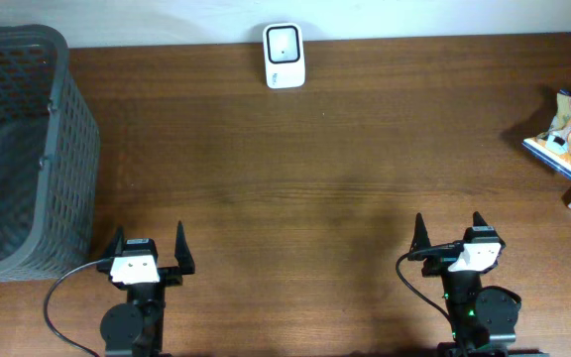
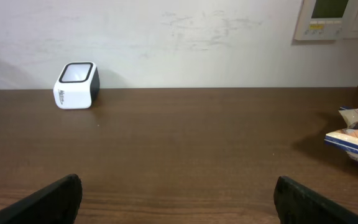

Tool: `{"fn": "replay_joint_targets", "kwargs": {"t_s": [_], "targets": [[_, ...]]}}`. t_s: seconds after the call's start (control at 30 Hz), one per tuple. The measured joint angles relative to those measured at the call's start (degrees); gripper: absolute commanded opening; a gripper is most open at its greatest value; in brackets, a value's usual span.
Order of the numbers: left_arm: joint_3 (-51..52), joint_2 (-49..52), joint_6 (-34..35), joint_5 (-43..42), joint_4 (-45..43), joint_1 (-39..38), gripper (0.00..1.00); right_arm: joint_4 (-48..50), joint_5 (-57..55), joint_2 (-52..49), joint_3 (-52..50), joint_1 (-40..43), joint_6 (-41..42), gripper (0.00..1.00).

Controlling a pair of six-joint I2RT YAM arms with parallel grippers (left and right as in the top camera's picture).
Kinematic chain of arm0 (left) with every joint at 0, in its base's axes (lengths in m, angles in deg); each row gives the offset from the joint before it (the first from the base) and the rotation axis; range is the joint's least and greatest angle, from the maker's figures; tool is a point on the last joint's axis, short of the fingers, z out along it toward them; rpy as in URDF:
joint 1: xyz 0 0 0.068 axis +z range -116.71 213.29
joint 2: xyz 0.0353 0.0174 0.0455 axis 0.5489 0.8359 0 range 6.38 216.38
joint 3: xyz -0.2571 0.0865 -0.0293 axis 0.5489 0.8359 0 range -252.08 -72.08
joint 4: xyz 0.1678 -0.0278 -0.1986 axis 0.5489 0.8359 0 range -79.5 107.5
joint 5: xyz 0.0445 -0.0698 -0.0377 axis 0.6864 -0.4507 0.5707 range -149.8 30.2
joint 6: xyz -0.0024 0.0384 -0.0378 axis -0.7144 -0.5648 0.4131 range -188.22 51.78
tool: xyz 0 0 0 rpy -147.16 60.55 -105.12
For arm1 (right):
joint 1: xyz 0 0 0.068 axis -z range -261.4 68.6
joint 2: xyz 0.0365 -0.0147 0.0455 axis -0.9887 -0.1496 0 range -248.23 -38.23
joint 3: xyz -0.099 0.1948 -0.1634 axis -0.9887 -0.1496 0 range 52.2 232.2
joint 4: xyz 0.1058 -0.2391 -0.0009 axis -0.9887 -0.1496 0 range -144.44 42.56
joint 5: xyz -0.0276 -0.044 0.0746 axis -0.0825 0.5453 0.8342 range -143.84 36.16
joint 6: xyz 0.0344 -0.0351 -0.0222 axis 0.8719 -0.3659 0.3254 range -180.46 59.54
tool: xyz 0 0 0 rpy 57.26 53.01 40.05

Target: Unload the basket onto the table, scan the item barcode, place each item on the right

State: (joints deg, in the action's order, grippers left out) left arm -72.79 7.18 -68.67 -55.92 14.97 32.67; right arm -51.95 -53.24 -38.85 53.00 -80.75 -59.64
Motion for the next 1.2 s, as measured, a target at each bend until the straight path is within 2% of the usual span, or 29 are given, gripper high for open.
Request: {"fn": "replay_joint_targets", "kwargs": {"t_s": [1.2], "targets": [[0.0, 0.0, 0.0, 0.8, -0.1, 0.0, 0.99, 0.0, 0.0, 0.0, 0.0, 0.0, 0.0, 0.98]]}}
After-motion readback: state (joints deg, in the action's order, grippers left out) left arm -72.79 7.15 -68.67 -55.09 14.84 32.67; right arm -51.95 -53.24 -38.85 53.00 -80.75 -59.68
